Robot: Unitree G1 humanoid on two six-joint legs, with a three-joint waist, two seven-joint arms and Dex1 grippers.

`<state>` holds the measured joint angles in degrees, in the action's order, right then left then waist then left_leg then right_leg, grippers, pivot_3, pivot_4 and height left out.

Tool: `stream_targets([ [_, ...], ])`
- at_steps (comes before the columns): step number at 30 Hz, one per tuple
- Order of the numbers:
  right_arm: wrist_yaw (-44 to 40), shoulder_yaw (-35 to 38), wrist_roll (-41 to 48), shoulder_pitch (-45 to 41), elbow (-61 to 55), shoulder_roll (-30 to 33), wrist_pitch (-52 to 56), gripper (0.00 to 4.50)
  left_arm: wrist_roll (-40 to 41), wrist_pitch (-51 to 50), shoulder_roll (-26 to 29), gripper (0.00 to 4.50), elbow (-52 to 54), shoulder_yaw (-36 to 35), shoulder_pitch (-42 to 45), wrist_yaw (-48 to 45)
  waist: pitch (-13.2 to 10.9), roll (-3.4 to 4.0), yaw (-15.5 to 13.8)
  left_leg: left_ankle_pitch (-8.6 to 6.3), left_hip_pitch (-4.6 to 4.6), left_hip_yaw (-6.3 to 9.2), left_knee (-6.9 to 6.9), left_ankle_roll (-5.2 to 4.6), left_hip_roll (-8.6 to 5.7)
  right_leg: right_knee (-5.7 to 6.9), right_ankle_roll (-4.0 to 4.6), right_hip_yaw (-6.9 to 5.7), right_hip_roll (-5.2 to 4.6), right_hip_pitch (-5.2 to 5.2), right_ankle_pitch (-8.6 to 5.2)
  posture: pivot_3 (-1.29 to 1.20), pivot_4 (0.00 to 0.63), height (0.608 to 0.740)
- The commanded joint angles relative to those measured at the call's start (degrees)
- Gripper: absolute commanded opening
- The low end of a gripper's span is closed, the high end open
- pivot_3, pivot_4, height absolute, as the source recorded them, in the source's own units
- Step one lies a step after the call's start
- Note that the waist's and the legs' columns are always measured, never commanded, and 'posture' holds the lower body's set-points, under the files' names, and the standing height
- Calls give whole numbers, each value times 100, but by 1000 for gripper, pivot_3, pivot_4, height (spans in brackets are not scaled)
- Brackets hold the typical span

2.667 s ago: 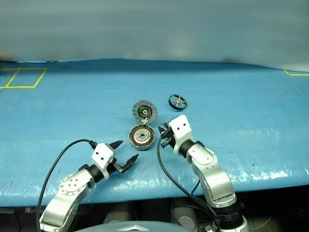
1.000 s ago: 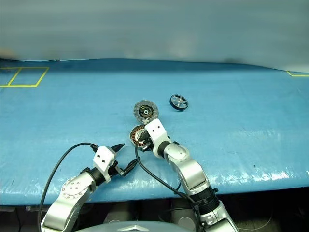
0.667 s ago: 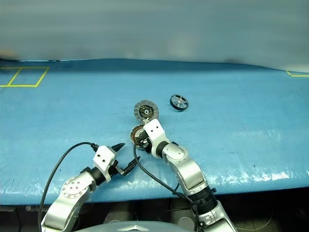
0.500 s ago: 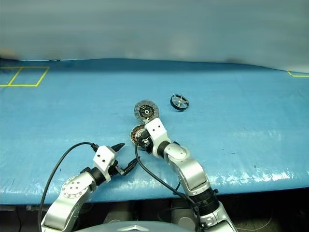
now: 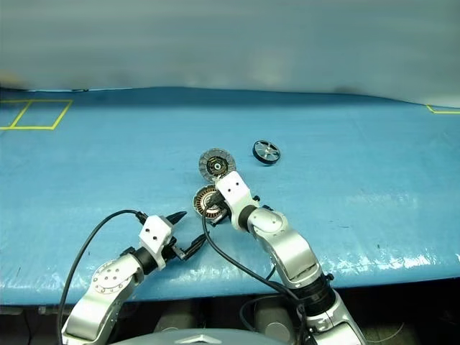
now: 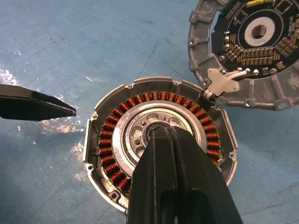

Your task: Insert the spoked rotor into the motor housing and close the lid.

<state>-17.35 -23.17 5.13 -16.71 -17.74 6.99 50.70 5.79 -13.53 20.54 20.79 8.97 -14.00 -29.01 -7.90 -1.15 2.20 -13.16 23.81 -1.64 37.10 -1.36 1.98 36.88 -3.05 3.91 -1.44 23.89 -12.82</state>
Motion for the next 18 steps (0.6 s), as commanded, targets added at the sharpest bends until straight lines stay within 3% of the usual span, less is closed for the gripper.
stream_targets([
  [1, 56, -43, -68, -142, 56, -86, -76, 42, 57, 63, 10, 4500, 224, 27, 8, -30, 0, 0, -1, 0, 0, 0, 0, 0, 0, -1, 0, 0, 0, 0, 0, 0, 150, 740],
  [18, -80, -126, -97, -220, 254, -190, -188, 42, 45, 41, 11, 4500, 184, 23, -16, 1, 0, 0, 2, 0, -3, 0, 1, 0, 1, 1, -2, 0, 0, -2, -1, 0, 150, 740],
])
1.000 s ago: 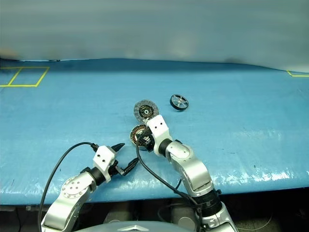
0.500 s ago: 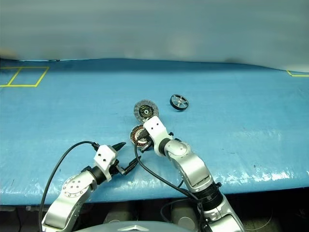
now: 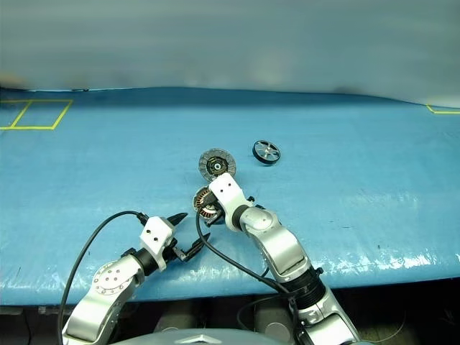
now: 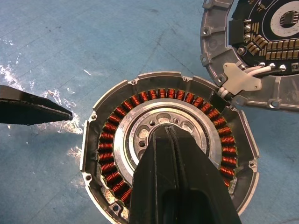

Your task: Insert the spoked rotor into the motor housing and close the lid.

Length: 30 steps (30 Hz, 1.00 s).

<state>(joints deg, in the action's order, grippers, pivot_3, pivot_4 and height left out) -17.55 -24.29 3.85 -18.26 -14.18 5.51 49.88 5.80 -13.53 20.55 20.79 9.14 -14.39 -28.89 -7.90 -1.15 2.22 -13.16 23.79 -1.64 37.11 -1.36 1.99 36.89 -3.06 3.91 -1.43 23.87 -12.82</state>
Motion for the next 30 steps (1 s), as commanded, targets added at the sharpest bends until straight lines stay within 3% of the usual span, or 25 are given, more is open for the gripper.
stream_targets([
  [1, -81, -26, 34, -68, -105, -35, -111, 42, 42, 39, 8, 4500, 179, 9, 20, -8, 0, 0, 0, 0, 0, 0, 0, 0, 0, 0, 0, 0, 0, 0, 0, 0, 150, 740],
  [12, -330, -194, -16, -228, -33, 74, -132, 42, 25, 29, -16, 4500, 166, 32, -11, 31, 0, 0, 9, 0, 0, 0, 0, 0, 1, 0, 0, 0, 2, 0, 0, 0, 150, 740],
  [19, -471, 455, 336, -504, -392, 55, -22, 42, 29, 57, -17, 4500, 180, 12, -25, 49, -1, 0, 2, 0, 1, 0, 0, 0, 1, 0, -1, 0, 1, 1, 0, 0, 150, 740],
  [25, -1064, 818, 450, -939, -526, 1060, 110, 42, 37, 64, -5, 4500, 174, 5, -24, 33, -2, 1, -14, 0, 1, 2, 2, 0, -3, -2, 0, -2, -2, -1, 1, 0, 150, 740],
  [30, -1180, 1027, 238, -1412, 196, 1865, -12, 42, 39, 64, 0, 4500, 155, 7, -5, 19, -7, -1, 12, 0, 1, 0, 0, -1, -4, -2, 3, -1, -2, 0, 2, 0, 150, 740],
])
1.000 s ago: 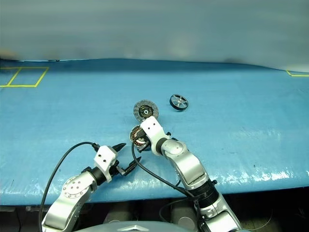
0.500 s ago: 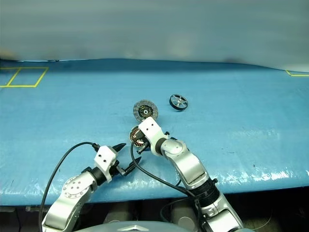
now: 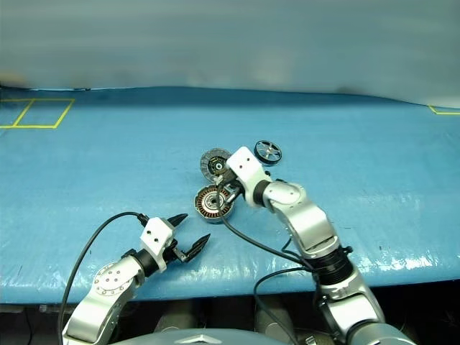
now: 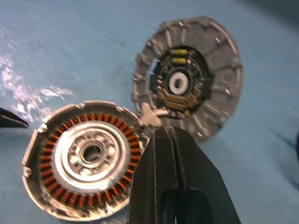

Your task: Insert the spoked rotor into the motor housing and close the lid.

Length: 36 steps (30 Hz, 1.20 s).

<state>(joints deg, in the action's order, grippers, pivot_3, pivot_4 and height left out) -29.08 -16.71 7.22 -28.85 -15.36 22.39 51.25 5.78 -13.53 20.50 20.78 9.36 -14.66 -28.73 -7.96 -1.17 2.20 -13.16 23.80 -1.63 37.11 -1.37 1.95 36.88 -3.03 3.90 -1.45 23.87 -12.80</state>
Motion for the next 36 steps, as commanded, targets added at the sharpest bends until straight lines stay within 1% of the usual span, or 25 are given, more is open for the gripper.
stream_targets([
  [1, 3, 331, -138, -457, 528, 236, -196, 210, 44, 65, 3, 4500, 153, -16, 24, 2, -3, 2, 18, 0, -1, -2, 0, 0, 2, 1, 0, 2, 3, 0, 0, 0, 150, 740],
  [3, 183, 442, -263, -684, 1065, 255, -358, 584, 46, 72, -2, 4500, 141, -20, 29, 4, -4, 1, 18, 0, -1, -2, 0, 0, 1, 1, 0, 1, 5, 0, 0, 0, 150, 740],
  [5, 488, 606, -373, -910, 1631, 115, -531, 1209, 45, 74, -4, 4500, 135, -25, 32, 7, -5, -1, 19, 0, -1, -5, 0, 0, 1, 1, 1, 1, 5, 0, 0, 0, 150, 740],
  [6, 614, 684, -399, -1006, 1860, 22, -601, 1622, 44, 76, -3, 4500, 132, -28, 32, 8, -6, -1, 14, 0, 0, -6, 0, 0, 1, 1, 1, 2, 5, 0, 1, 0, 150, 740],
  [9, 1140, 1022, -431, -1352, 2620, -383, -793, 2511, 43, 77, -3, 4500, 128, -40, 39, 16, -8, -2, 17, 0, 3, -12, -2, -1, -1, 0, 0, 3, 5, 2, 2, 0, 150, 740],
  [13, 1648, 1450, -366, -1755, 3675, -884, -1098, 2511, 34, 76, -6, 4500, 131, -52, 43, 36, -19, 6, 26, 0, 3, -19, -3, -1, 0, 1, -5, 3, 6, 2, 5, 0, 150, 740],
  [18, 2031, 1821, -262, -2071, 4538, -1258, -1461, 2511, 27, 70, 3, 4500, 145, -61, 29, 60, -23, 9, 20, -1, 5, -21, -3, -2, -2, -1, -8, 3, 4, 1, 7, 0, 150, 740],
  [22, 2177, 1867, -340, -2217, 4968, -1344, -1735, 2511, 23, 70, 4, 4500, 164, -56, 17, 81, -34, 25, 34, -1, 4, -21, -2, -2, -2, 0, -10, 4, 4, 1, 9, 0, 150, 740],
  [29, 2304, 1922, -368, -2299, 5327, -1350, -1991, 2511, 19, 79, 15, 4500, 169, -38, 25, 95, -40, 33, 93, 0, 4, -20, -2, -2, -1, 2, -14, 4, 5, 1, 11, 0, 150, 740],
  [36, 2116, 1784, -444, -2305, 5617, -1329, -2063, 2511, 23, 72, 26, 4500, 161, -25, 45, 79, -42, 36, 146, 0, 3, -18, -2, -2, -1, 2, -27, 5, 5, 1, 18, 0, 150, 740],
])
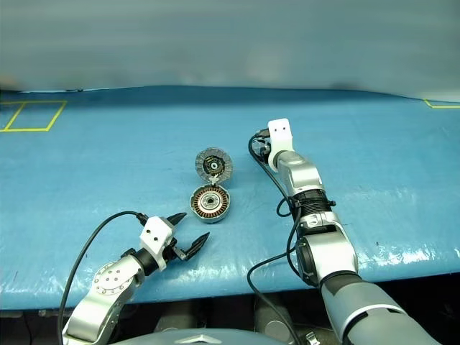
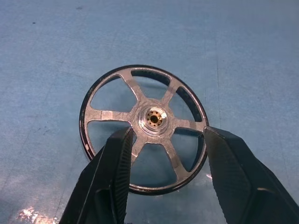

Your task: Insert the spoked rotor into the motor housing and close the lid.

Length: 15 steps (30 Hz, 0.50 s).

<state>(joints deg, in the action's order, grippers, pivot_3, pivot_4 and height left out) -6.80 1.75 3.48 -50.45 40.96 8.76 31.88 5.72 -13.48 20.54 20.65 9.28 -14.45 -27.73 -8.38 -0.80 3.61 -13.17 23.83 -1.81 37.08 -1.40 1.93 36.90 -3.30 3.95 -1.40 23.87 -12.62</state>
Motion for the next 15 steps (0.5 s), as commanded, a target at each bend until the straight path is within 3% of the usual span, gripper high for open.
stream_targets([
  [1, -213, -188, -162, -140, -22, 69, -143, 2511, 29, 65, 21, 4500, 175, -19, 24, -18, 0, 0, 10, 0, 0, 0, 0, 0, 0, 0, -10, 0, 0, 0, 6, 0, 150, 740],
  [9, -852, -976, -761, -236, 67, 317, -387, 2511, 38, 73, 0, 4500, 158, -28, 15, 3, -2, 2, 22, 0, 0, 1, 0, 0, 0, -1, -12, 0, 0, 0, 7, 0, 150, 740],
  [15, -942, -1042, -876, -346, 395, 274, -508, 2511, 30, 109, -31, 4500, 139, -29, -12, 41, -2, 2, 26, 0, -2, 1, 0, 0, 0, 1, -11, 1, 1, 0, 7, 0, 150, 740],
])
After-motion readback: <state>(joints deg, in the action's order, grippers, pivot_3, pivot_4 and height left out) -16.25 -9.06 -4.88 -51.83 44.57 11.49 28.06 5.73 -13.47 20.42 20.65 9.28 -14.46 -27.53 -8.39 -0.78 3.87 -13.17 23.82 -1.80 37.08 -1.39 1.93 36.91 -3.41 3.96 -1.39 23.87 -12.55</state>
